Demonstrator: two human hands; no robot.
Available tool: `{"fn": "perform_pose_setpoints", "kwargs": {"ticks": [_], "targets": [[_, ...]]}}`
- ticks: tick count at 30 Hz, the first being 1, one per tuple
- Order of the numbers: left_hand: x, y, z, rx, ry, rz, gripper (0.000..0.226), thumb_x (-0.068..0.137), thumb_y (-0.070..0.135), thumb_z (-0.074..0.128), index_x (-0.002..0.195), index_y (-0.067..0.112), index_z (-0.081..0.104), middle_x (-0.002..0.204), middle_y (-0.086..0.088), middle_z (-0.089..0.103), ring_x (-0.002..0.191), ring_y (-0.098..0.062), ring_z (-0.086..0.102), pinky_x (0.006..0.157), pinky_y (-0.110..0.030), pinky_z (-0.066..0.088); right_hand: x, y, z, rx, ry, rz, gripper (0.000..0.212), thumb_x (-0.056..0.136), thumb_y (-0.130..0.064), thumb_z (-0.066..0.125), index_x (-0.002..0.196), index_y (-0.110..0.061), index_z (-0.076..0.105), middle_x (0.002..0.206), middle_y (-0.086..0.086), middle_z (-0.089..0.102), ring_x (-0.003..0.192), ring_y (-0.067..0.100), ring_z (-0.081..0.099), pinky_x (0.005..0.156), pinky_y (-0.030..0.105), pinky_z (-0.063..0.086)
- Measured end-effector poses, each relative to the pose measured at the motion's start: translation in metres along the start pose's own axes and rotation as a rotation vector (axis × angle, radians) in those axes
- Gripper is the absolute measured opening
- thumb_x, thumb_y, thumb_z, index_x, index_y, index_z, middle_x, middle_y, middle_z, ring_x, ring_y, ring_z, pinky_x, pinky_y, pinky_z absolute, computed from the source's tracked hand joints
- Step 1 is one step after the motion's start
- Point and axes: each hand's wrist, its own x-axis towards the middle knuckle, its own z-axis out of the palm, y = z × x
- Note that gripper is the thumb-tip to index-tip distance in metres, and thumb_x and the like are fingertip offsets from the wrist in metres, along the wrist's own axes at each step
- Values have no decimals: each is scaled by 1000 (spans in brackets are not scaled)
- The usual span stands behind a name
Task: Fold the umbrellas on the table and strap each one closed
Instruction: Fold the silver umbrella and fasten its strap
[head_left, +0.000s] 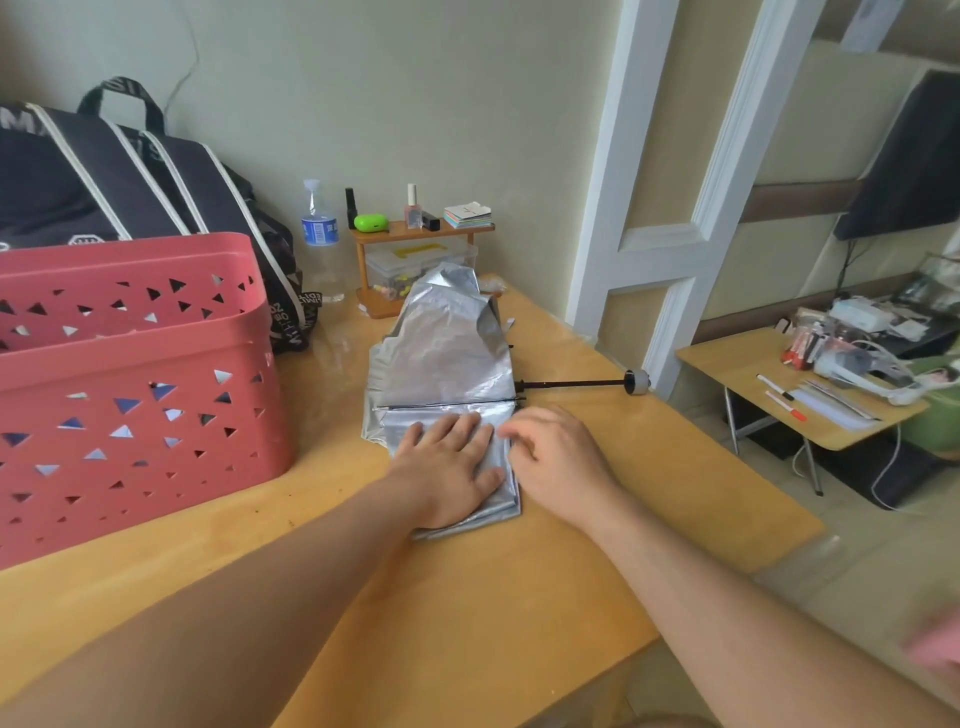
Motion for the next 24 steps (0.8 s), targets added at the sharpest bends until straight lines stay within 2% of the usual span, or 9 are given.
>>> {"fn": "perform_pose_setpoints", "kwargs": {"ticks": [4, 6, 8, 10, 16, 18, 20, 22, 24], "targets": [[-2, 3, 1, 1, 29, -16, 82, 97, 75, 10, 166, 32, 1, 174, 7, -7, 160, -17, -10, 127, -53, 0, 37, 4, 15, -20, -218, 105, 41, 105, -25, 50, 143, -12, 58, 153, -2, 52, 141, 19, 46, 116, 34, 36], [-10, 3, 0, -20, -8, -36, 89, 93, 82, 11, 166, 32, -4, 173, 6, -14, 159, -20, -18, 127, -53, -5, 40, 14, 18, -168, -432, 101, 59, 109, -47, 38, 160, -19, 36, 169, -10, 26, 156, 15, 21, 123, 42, 27], [-24, 0, -1, -37, -55, -62, 97, 88, 89, 10, 164, 34, -12, 172, 6, -21, 157, -20, -24, 127, -54, -9, 37, 26, 18, -274, -567, 99, 70, 107, -60, 28, 167, -27, 12, 172, -18, -3, 159, 7, -3, 128, 47, 14], [-43, -7, 0, -42, -80, -82, 101, 83, 94, 9, 163, 37, -17, 171, 5, -23, 157, -18, -25, 127, -54, -9, 34, 33, 19, -295, -602, 96, 72, 106, -62, 25, 167, -31, 2, 170, -22, -14, 157, 4, -11, 128, 46, 8], [-88, -38, -16, 5, -217, -130, 101, 82, 96, 10, 163, 40, -12, 172, 8, -18, 158, -14, -18, 128, -53, -3, 32, 30, 20, -314, -615, 94, 70, 107, -62, 19, 166, -32, -5, 168, -23, -21, 156, 3, -16, 128, 44, 1], [-81, -35, -29, -13, -148, -169, 89, 86, 91, 10, 162, 45, 18, 173, 7, 12, 160, -20, 5, 125, -59, 9, 31, 27, 20, -329, -615, 107, 69, 107, -61, 17, 166, -31, -6, 168, -23, -22, 156, 3, -17, 128, 44, 0], [-64, -24, -36, 14, 96, -169, 70, 97, 77, 16, 148, 40, 46, 157, 6, 44, 151, -25, 30, 120, -58, 23, 31, 24, 20, -329, -611, 111, 69, 108, -60, 17, 166, -31, -6, 168, -23, -22, 156, 3, -17, 129, 44, 0], [-48, -11, -34, 48, 191, -69, 58, 105, 59, 28, 156, 34, 38, 164, 4, 37, 156, -27, 22, 125, -54, 16, 32, 24, 18, -321, -602, 107, 68, 108, -59, 19, 166, -32, -5, 168, -24, -21, 156, 3, -16, 129, 44, 1], [-43, -3, -24, 55, 45, -10, 68, 105, 61, 28, 165, 35, 12, 174, 2, 10, 161, -30, -1, 128, -56, -2, 32, 27, 15, -304, -597, 105, 67, 108, -59, 20, 166, -33, -3, 168, -25, -19, 156, 1, -15, 129, 43, 2]]}}
